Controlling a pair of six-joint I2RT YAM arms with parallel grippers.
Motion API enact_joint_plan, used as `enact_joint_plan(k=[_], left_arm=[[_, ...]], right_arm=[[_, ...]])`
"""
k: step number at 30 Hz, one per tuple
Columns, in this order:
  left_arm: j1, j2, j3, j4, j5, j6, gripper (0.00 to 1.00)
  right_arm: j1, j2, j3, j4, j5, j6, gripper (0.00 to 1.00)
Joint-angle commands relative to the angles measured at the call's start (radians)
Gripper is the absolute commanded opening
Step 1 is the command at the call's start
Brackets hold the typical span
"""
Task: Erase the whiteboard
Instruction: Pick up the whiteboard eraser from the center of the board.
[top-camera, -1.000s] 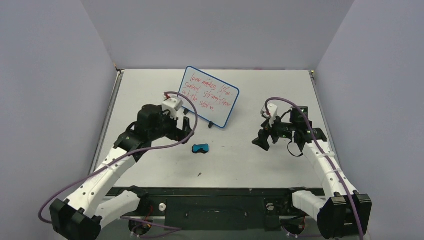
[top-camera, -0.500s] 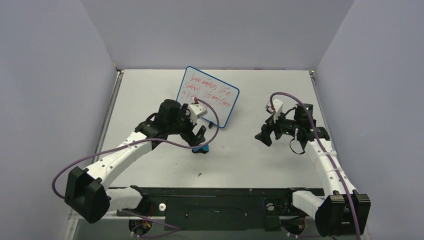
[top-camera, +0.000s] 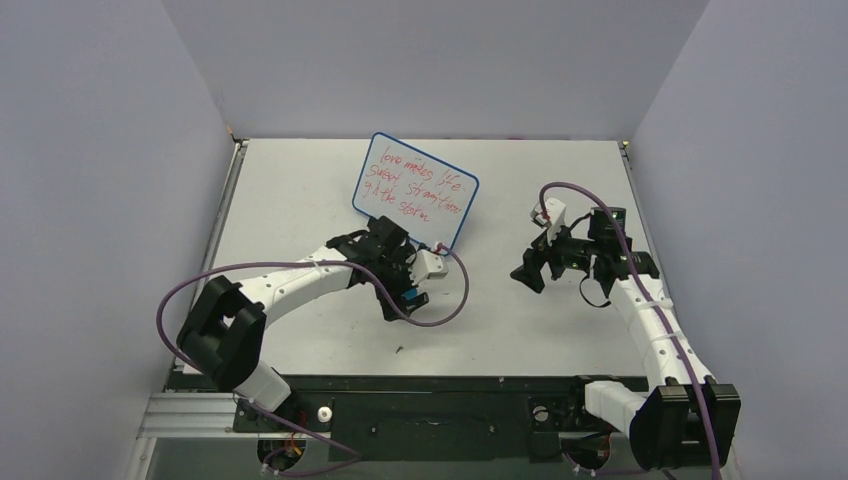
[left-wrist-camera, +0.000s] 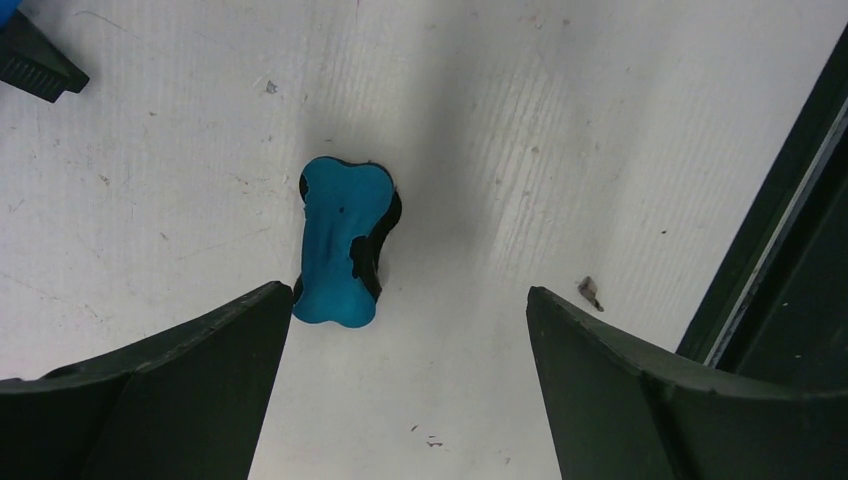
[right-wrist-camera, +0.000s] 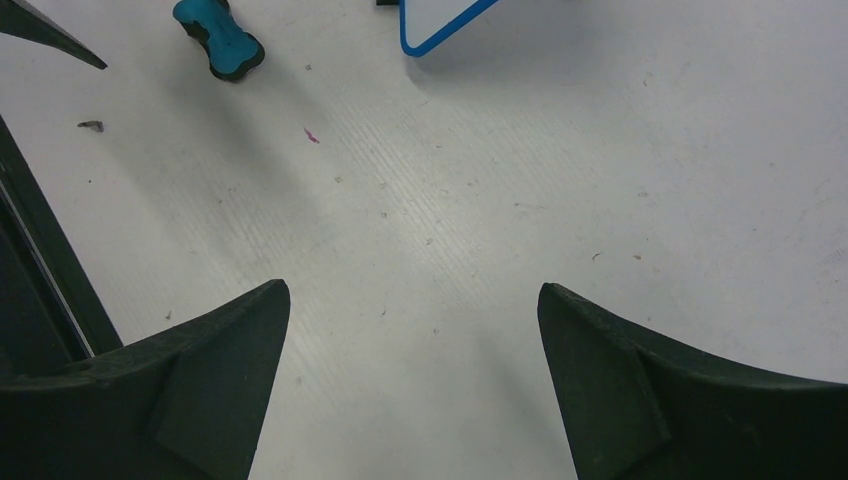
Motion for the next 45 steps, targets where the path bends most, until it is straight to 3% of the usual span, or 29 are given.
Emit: enact_joint_plan(k=[1, 12, 19, 23, 30, 45], left_arm=[[0.046, 0.02, -0.009, -0.002, 0.031, 0.137, 0.84], [0.214, -0.085, -0.119, 0.099, 0.298, 0.304, 0.8], [0.228, -0.076, -0.16, 0.17, 0.379, 0.338, 0.8], [0.208, -0.073, -0.181, 0.225, 0.336, 0.338, 0.79], [0.116, -0.017, -0.168, 0.308, 0.13, 0.296, 0.77], [0.076, 0.135, -0.044, 0.204, 0.0, 0.267, 0.65]], right_arm=[[-0.007, 0.014, 0.052, -0.017, -0.027, -0.04, 0.89], [-0.006, 0.026, 0.084, -0.103, -0.053, -0.112, 0.89], [-0.002, 0.015, 0.093, -0.137, -0.068, -0.146, 0.89], [-0.002, 0.011, 0.099, -0.158, -0.076, -0.165, 0.89], [0.004, 0.01, 0.111, -0.197, -0.08, -0.202, 0.89], [0.004, 0.019, 0.123, -0.244, -0.082, -0.247, 0.89]])
